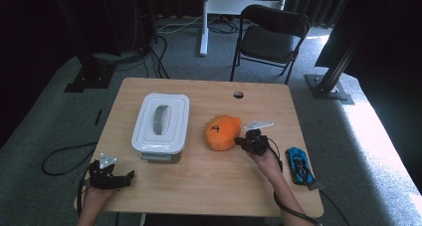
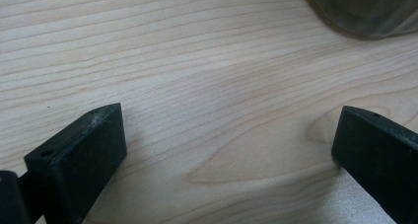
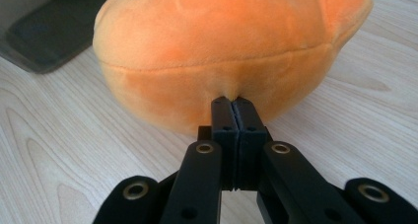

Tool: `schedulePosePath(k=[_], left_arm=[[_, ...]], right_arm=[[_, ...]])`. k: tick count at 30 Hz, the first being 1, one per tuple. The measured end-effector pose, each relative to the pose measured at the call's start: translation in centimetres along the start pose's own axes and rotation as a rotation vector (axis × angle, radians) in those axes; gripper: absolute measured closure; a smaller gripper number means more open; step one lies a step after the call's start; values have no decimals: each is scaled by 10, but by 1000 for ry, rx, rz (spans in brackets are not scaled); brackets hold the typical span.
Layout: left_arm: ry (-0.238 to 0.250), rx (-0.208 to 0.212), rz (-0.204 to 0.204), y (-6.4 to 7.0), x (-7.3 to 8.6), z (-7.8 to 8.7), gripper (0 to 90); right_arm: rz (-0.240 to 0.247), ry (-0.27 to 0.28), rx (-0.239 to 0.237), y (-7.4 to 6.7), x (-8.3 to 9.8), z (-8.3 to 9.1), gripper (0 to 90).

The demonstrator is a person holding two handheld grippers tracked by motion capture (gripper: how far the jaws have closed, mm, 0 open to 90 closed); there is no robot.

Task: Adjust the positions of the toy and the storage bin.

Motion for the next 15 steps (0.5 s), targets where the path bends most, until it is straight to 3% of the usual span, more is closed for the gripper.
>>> schedulePosePath(k=[6,10,15], left_arm=[[0,0,0,0,0,0,5],[0,0,0,0,0,0,5],[0,0,0,0,0,0,5]], right_arm=[[14,10,-38,-12,-2,4,899],[56,13,-66,-31,-4,3,898],[58,27,-166,-49,-8,-1,894]])
Point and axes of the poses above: each handheld gripper's, and its own axes: z roughly backward along the jaws, x roughly out of its underside, y roughly to its right, the point moved 3 cm from there along -z, roughly forward along the jaws, and after that the axes turned 15 degrees about z, right-handed, at the moved point
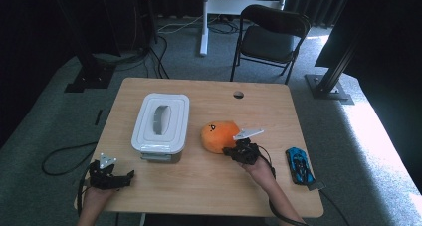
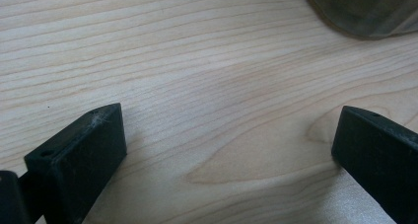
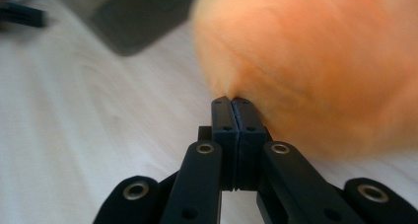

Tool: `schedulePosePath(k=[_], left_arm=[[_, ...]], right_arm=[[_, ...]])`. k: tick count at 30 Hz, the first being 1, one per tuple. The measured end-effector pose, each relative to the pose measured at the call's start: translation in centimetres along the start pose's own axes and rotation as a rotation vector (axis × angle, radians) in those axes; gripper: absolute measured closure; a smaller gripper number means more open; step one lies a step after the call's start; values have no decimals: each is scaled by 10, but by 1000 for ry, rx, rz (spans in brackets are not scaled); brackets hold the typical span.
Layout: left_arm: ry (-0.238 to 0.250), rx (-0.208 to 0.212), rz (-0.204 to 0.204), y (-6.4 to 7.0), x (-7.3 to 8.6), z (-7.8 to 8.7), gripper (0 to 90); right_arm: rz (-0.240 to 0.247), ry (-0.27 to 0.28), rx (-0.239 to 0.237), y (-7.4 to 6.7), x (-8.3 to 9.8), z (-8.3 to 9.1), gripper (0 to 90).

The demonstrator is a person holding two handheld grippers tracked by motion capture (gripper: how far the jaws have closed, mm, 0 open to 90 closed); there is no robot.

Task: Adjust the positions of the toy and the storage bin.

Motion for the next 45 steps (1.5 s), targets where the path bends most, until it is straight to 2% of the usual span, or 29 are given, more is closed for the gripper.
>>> schedulePosePath(k=[3,6,8,10,14,17,21,25,28,33,38,45], left_arm=[[0,1,-1,0,0,0,5],[-1,1,-1,0,0,0,5],[-1,1,-1,0,0,0,5],[0,1,-1,0,0,0,5],[-1,1,-1,0,0,0,5],[0,0,-1,0,0,0,5],[0,1,-1,0,0,0,5],[0,1,-1,0,0,0,5],[0,0,-1,0,0,0,5],[1,1,0,0,0,0,5],[0,0,0,0,0,0,5],[0,0,-1,0,0,0,5]], right_arm=[[-7,31,-12,-3,-3,6,803],[6,57,44,0,-5,21,733],[12,52,103,7,-3,30,695],[1,48,142,17,0,38,671],[-44,34,180,35,9,47,619],[-69,14,182,45,15,47,605],[-91,0,148,48,20,42,596],[-87,-11,130,47,22,36,590],[-75,-15,123,46,22,32,624],[-78,-17,106,40,20,29,799],[-67,-10,76,28,19,28,817],[-58,-10,58,11,16,25,816]])
Point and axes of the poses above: each handheld gripper's, and its own axes: z roughly backward along the jaws, x roughly out of its underside, y roughly to its right, the point moved 3 cm from there along -z, roughly forward along the jaws, and after that the axes turned 15 degrees about z, right-handed, at the moved point
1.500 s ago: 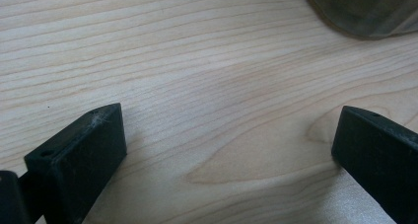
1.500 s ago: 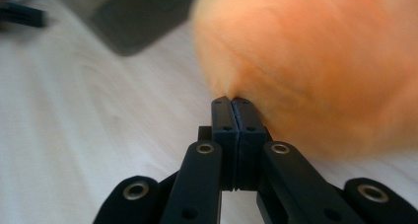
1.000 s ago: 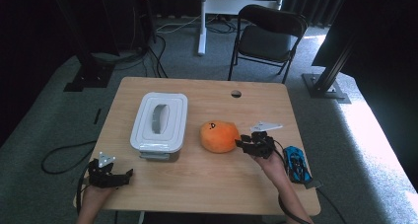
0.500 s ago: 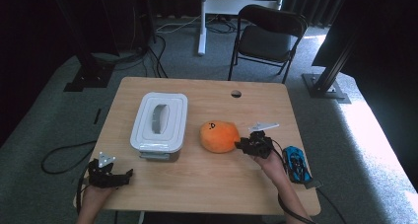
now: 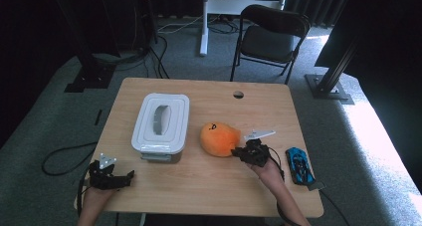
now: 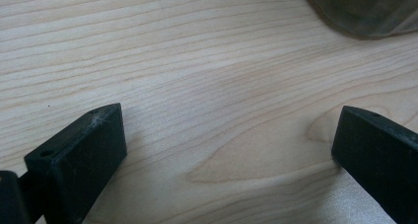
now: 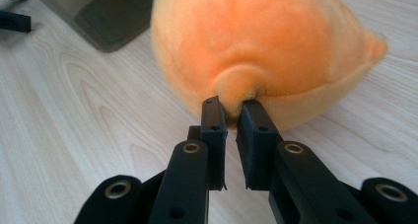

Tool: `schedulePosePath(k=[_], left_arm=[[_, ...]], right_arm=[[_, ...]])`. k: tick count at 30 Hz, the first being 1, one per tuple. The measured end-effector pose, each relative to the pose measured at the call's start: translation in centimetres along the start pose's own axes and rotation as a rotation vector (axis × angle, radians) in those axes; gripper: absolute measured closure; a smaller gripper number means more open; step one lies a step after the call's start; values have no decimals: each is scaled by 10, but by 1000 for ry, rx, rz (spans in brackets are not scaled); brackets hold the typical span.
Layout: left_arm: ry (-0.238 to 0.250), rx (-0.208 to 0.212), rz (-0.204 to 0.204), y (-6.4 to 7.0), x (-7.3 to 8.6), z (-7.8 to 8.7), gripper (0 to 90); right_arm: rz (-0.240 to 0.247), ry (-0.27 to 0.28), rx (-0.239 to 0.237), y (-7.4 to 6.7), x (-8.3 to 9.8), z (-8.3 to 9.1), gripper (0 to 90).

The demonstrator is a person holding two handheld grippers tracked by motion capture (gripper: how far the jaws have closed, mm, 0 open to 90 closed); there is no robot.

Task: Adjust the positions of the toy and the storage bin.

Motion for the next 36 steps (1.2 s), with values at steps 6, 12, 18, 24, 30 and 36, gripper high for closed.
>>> schedulePosePath(k=[6,12,18,24,30,36], left_arm=[[0,0,0,0,0,0,5],[0,0,0,0,0,0,5],[0,0,1,0,0,0,5],[0,0,0,0,0,0,5],[0,0,0,0,0,0,5],[0,0,0,0,0,0,5]], right_arm=[[-19,4,-12,-10,-1,-2,808],[17,-1,-69,-25,-2,-4,778],[47,61,-95,-32,-11,10,677],[11,117,-11,-12,-18,31,558],[-63,141,44,15,-21,32,406],[-112,115,63,24,-23,22,205]])
Point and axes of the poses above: each handheld gripper's, and its own axes: z roughly backward along the jaws, x roughly out of its underside, y roughly to its right, the point moved 3 cm from there along -z, roughly forward along the jaws, and after that the axes turned 15 degrees about z, right-handed, at the moved point
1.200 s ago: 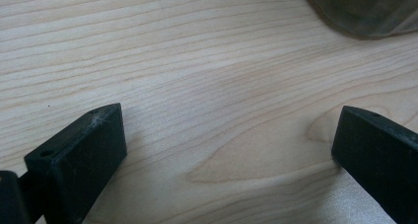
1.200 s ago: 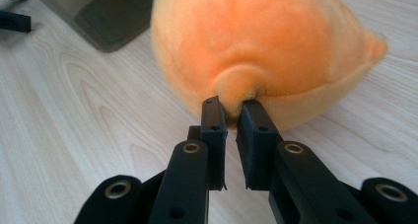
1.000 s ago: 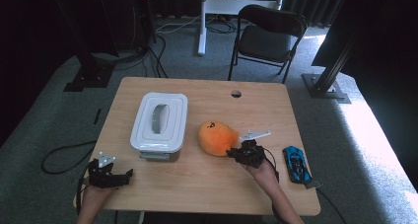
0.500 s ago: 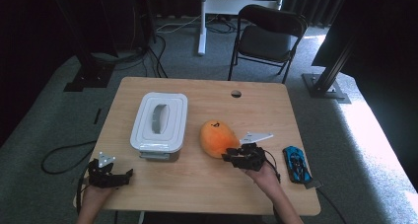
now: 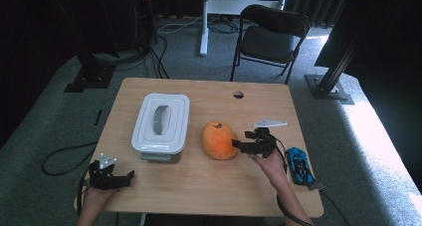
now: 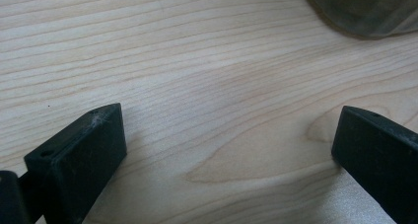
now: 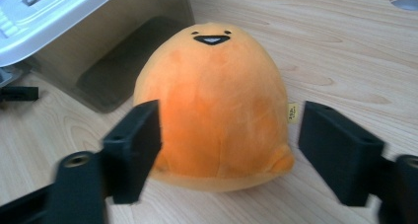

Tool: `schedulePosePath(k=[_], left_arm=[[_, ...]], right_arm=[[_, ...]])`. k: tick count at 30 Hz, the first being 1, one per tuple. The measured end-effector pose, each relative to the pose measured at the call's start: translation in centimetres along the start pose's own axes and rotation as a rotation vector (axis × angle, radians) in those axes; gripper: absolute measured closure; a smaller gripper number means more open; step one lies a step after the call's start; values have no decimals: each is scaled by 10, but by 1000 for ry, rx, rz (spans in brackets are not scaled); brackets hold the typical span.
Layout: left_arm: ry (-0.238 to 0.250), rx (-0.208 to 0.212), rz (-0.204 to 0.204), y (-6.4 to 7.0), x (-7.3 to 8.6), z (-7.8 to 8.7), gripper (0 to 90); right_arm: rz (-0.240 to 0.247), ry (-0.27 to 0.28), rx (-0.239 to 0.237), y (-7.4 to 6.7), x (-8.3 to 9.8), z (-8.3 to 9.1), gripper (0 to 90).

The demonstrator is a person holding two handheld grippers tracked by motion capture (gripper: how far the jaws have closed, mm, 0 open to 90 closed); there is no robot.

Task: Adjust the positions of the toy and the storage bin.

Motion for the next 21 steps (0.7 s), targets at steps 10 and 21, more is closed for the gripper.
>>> schedulePosePath(k=[10,21], left_arm=[[0,0,0,0,0,0,5],[0,0,0,0,0,0,5]], right_arm=[[32,-27,-12,0,-8,-24,221],[59,-91,-31,-5,0,-53,279]])
Point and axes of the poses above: each handheld gripper's, and its own axes: z roughly backward along the jaws, x roughly out of its underside, y roughly to its right, the point moved 3 cm from there along -z, roughly forward along the jaws, and after that the axes turned 15 degrees about z, right-handed, at the moved point
